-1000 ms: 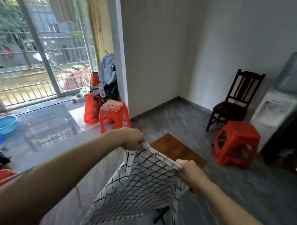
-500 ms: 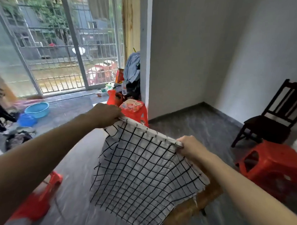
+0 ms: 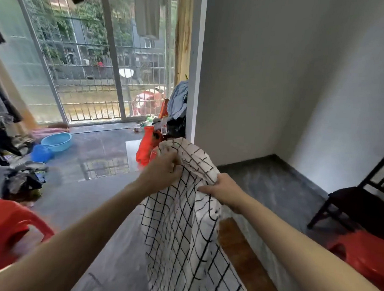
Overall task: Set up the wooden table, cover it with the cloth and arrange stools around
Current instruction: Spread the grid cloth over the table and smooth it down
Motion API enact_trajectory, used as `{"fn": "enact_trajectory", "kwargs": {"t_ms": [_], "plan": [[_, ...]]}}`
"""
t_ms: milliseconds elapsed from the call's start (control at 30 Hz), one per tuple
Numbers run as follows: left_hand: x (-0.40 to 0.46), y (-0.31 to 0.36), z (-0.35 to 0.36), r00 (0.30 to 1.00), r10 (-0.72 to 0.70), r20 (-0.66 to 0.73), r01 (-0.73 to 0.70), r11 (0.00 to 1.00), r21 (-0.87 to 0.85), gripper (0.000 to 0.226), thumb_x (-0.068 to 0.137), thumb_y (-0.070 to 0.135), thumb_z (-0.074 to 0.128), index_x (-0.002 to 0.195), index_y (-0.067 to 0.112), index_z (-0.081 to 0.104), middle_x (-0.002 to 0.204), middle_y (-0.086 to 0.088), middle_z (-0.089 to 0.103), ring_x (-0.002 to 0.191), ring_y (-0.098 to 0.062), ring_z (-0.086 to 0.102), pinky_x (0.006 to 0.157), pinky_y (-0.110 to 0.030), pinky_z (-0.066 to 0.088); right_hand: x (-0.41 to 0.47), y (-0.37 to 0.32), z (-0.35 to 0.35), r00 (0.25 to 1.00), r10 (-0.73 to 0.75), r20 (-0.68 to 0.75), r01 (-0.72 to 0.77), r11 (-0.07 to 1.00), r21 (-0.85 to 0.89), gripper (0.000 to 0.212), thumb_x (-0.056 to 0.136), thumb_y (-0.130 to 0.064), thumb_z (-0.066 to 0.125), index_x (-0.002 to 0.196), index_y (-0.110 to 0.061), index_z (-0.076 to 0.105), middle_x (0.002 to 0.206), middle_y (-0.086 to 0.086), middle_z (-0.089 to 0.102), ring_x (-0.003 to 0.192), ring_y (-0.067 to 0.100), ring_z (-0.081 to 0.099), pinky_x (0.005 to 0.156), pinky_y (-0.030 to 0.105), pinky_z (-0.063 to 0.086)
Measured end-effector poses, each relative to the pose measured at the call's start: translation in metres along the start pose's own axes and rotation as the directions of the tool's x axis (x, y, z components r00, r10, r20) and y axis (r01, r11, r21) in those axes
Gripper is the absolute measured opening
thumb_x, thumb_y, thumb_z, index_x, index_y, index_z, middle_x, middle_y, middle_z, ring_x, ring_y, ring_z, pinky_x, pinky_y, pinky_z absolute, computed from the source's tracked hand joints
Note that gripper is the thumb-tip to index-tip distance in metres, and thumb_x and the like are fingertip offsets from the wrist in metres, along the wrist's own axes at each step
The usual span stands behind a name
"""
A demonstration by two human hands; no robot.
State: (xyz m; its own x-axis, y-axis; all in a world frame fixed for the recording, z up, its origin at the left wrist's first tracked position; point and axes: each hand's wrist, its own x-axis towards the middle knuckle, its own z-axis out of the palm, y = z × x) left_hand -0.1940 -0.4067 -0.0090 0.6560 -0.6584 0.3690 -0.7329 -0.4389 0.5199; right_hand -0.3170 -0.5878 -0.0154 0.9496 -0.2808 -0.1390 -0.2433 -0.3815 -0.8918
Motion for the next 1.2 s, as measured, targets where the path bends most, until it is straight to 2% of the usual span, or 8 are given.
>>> {"fn": "enact_trajectory", "kwargs": {"t_ms": [200, 333, 400, 500, 633, 767, 1033, 1200], "plan": [[-0.045, 0.048, 0.057, 0.985, -0.152, 0.085, 0.172, 0.781, -0.600, 0.033, 0.087, 0.055, 0.048, 0.099, 0.025, 0.048, 0.095, 0.001, 0.052, 0.077, -0.003, 0.049, 0.067, -0.019, 0.045, 0.051, 0.028, -0.007, 0.965, 0.063, -0.253, -0.052, 0.997, 0.051, 0.019, 0.077, -0.025, 0.077, 0.090, -0.014, 0.071, 0.086, 0.003, 0.072, 0.080, 0.020, 0.069, 0.075, 0.039, 0.060], [-0.057, 0.041, 0.077, 0.966, -0.203, 0.159, 0.252, 0.869, -0.425, 0.061, 0.068, 0.059, 0.070, 0.118, 0.042, 0.041, 0.121, 0.018, 0.043, 0.104, 0.001, 0.050, 0.079, -0.013, 0.047, 0.068, 0.034, -0.014, 0.941, 0.085, -0.326, -0.077, 0.996, 0.038, 0.025, 0.072, -0.030, 0.076, 0.090, -0.014, 0.069, 0.087, 0.003, 0.072, 0.082, 0.022, 0.069, 0.078, 0.044, 0.059], [-0.049, 0.031, 0.081, 0.975, -0.216, 0.058, 0.223, 0.915, -0.335, 0.038, 0.078, 0.047, 0.073, 0.110, 0.034, 0.056, 0.109, 0.014, 0.054, 0.092, 0.000, 0.055, 0.070, -0.007, 0.042, 0.070, 0.035, -0.020, 0.931, 0.086, -0.354, -0.069, 0.996, 0.058, 0.021, 0.075, -0.025, 0.076, 0.088, -0.009, 0.069, 0.085, 0.006, 0.071, 0.080, 0.024, 0.069, 0.072, 0.041, 0.060], [-0.036, 0.021, 0.078, 0.946, -0.324, -0.009, 0.296, 0.875, -0.384, 0.012, 0.093, 0.026, 0.064, 0.088, 0.017, 0.070, 0.078, -0.008, 0.067, 0.068, -0.001, 0.053, 0.059, -0.014, 0.037, 0.067, 0.038, -0.029, 0.937, 0.070, -0.342, -0.037, 0.994, 0.103, 0.024, 0.080, -0.024, 0.077, 0.091, -0.003, 0.070, 0.086, 0.010, 0.072, 0.078, 0.024, 0.070, 0.062, 0.034, 0.060], [-0.022, 0.011, 0.069, 0.866, -0.500, -0.002, 0.433, 0.753, -0.496, 0.016, 0.094, 0.023, 0.062, 0.089, 0.016, 0.075, 0.086, -0.009, 0.074, 0.084, -0.021, 0.068, 0.080, -0.036, 0.052, 0.057, 0.041, -0.042, 0.961, 0.021, -0.277, 0.024, 0.987, 0.158, 0.037, 0.076, -0.048, 0.079, 0.087, -0.013, 0.074, 0.081, 0.004, 0.074, 0.074, 0.016, 0.071, 0.058, 0.030, 0.059], [-0.004, -0.002, 0.053, 0.815, -0.578, -0.035, 0.443, 0.662, -0.605, 0.017, 0.092, 0.017, 0.063, 0.080, 0.018, 0.074, 0.087, -0.009, 0.075, 0.081, -0.022, 0.066, 0.087, -0.048, 0.052, 0.048, 0.049, -0.059, 0.962, -0.008, -0.274, 0.058, 0.982, 0.177, 0.027, 0.076, -0.045, 0.079, 0.082, -0.019, 0.075, 0.081, -0.001, 0.075, 0.079, 0.016, 0.071, 0.055, 0.024, 0.054], [0.026, -0.024, 0.027, 0.814, -0.559, -0.157, 0.420, 0.754, -0.505, 0.018, 0.094, 0.020, 0.059, 0.080, 0.013, 0.068, 0.085, -0.019, 0.070, 0.076, -0.024, 0.060, 0.074, -0.040, 0.050, 0.031, 0.086, -0.113, 0.975, 0.117, -0.188, -0.133, 0.988, -0.073, 0.026, 0.075, -0.021, 0.083, 0.078, -0.006, 0.062, 0.062, 0.006, 0.062, 0.049, 0.017, 0.057, 0.043, 0.025, 0.043], [0.035, -0.036, 0.008, 0.810, -0.548, -0.209, 0.404, 0.779, -0.480, 0.020, 0.097, 0.019, 0.055, 0.080, 0.019, 0.065, 0.081, -0.006, 0.067, 0.079, -0.025, 0.060, 0.074, -0.036, 0.046, 0.019, 0.112, -0.155, 0.955, 0.256, -0.151, -0.282, 0.940, -0.191, 0.031, 0.075, -0.018, 0.083, 0.092, -0.008, 0.059, 0.071, 0.010, 0.060, 0.055, 0.020, 0.054, 0.045, 0.027, 0.041]]}}
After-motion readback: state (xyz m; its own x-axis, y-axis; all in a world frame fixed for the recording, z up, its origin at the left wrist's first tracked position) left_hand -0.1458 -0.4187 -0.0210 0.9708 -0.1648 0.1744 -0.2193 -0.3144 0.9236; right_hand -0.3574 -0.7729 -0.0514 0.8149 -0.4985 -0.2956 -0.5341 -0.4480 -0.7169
